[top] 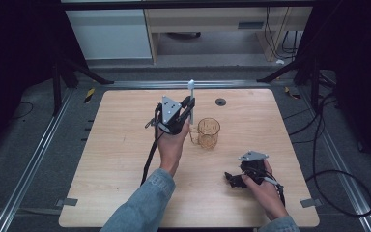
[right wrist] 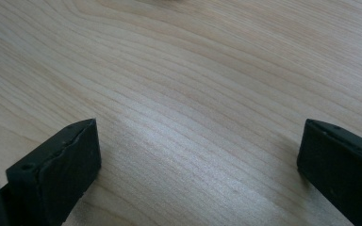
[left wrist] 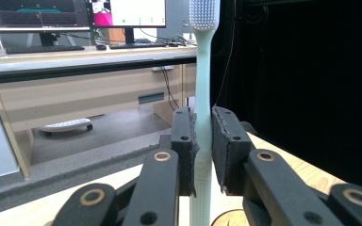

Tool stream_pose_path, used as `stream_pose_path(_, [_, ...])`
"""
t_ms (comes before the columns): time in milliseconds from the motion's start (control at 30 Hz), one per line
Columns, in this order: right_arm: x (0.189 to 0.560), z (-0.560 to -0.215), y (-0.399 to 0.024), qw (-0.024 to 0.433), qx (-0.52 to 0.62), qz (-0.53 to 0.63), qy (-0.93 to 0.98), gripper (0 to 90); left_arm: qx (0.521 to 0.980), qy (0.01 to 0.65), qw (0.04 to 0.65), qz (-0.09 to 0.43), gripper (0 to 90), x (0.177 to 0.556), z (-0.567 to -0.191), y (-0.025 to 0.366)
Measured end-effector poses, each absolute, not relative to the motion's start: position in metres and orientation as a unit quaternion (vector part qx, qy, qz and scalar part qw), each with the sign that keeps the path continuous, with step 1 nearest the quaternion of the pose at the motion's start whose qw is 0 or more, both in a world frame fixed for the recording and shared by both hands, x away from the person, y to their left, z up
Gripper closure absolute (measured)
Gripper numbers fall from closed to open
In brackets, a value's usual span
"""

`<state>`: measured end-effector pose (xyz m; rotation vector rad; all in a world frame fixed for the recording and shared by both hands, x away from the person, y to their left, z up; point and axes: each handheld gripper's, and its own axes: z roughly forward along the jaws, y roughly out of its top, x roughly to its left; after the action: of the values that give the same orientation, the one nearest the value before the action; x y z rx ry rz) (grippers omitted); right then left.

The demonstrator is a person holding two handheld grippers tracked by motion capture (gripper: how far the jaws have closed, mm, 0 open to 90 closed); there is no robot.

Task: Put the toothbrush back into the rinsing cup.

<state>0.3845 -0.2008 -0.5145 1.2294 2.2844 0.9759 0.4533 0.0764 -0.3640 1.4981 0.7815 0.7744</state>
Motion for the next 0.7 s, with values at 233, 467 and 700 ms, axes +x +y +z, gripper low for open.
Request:
stream_pose_path(233, [0.3872, -0.515, -0.2054, 0.188, 0.437, 0.345, 0.809, 0.6, 0.645, 0.336, 0.599, 0.335, 78.8, 0.455, -0.3642, 0.0762])
stream_pose_path(467, [0.3877, -0.5143, -0.2098, 0.186, 0.446, 0.345, 0.805, 0.6, 0.643, 0.334, 0.601, 0.336, 78.8, 0.4564, -0.3633, 0.0763])
stream_pose_path(700, [0.3877, -0.5143, -0.2101, 0.185, 0.446, 0.345, 0.805, 0.5, 0.645, 0.329, 0.604, 0.333, 78.8, 0.4588, -0.3651, 0.0743])
